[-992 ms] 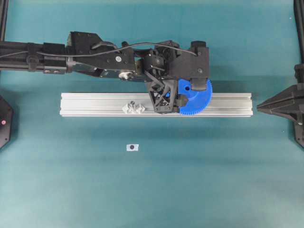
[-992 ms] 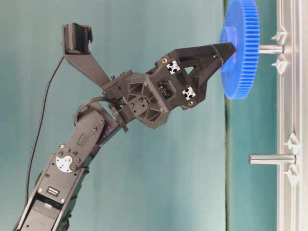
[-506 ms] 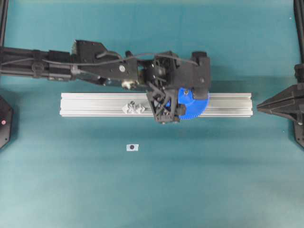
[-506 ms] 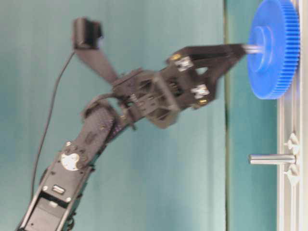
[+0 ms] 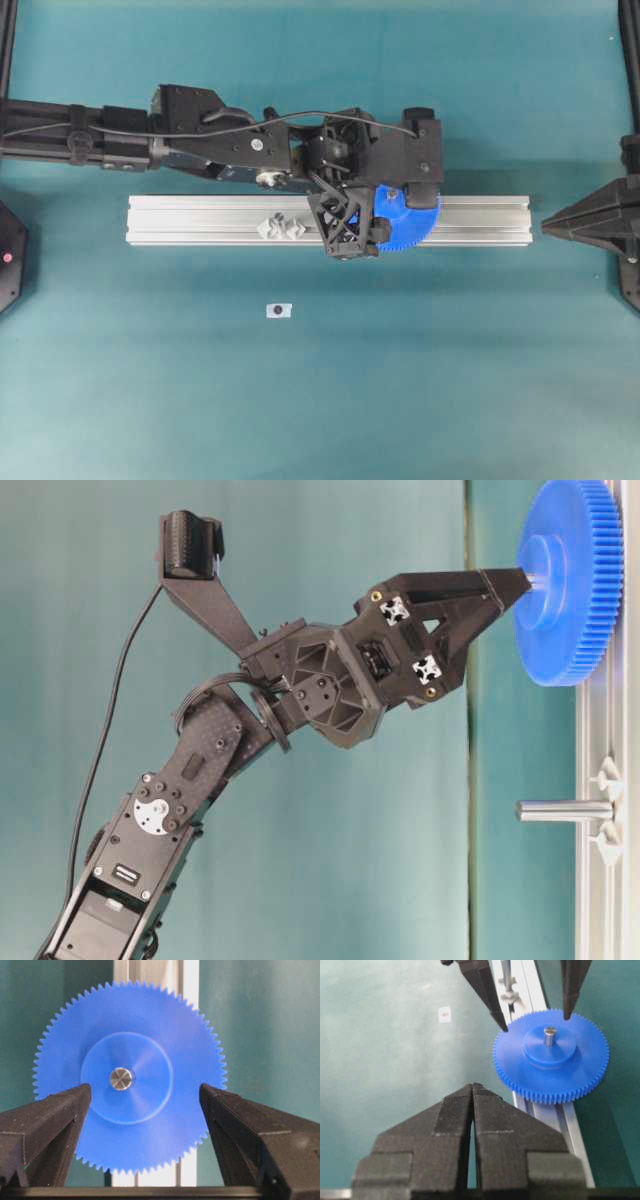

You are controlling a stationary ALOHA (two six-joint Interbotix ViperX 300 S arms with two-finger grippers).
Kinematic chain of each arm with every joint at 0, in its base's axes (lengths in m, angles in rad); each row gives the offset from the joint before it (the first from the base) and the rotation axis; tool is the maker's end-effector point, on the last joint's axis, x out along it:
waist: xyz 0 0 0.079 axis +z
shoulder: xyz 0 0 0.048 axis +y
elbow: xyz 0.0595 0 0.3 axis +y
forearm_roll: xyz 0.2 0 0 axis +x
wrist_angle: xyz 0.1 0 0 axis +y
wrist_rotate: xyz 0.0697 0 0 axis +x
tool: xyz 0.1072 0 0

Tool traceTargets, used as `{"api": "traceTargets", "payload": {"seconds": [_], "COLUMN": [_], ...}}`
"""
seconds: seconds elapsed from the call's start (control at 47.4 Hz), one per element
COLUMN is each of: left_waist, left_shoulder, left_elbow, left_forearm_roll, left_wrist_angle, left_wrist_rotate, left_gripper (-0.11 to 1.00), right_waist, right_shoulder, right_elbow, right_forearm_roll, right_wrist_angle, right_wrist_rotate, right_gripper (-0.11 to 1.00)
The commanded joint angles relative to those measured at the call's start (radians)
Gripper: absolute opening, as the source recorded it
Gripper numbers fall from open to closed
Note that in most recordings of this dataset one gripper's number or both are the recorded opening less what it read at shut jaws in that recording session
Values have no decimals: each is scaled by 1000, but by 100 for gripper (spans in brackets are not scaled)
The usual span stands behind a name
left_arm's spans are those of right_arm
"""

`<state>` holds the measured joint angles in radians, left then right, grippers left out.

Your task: Find the location of the shaft and insert the large gear.

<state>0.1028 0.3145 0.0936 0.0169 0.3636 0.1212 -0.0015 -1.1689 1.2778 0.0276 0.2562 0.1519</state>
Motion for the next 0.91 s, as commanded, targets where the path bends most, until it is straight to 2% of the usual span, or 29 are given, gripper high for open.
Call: {"api": "traceTargets", "payload": {"seconds": [0.0,0.274,0.886], "left_waist": [-3,5,5], "left_shoulder": [-48,-78,-215], "left_elbow": [-9,3,100], "left_forearm_roll": [3,3,3], "left_wrist_angle": [-6,-9,-60], "left_wrist_rotate": [-3,-60,-80], "left_gripper": [89,89,89], "right_waist": [-2,-2,-2], "right_shoulder": [8,8,-12], "right_elbow": [-12,-11,-9], "right_forearm_roll": [-2,-2,-2], "right_wrist_angle": [-9,-9,-5], "right_wrist_rotate": [8,8,8], "right_gripper": [3,3,3]}}
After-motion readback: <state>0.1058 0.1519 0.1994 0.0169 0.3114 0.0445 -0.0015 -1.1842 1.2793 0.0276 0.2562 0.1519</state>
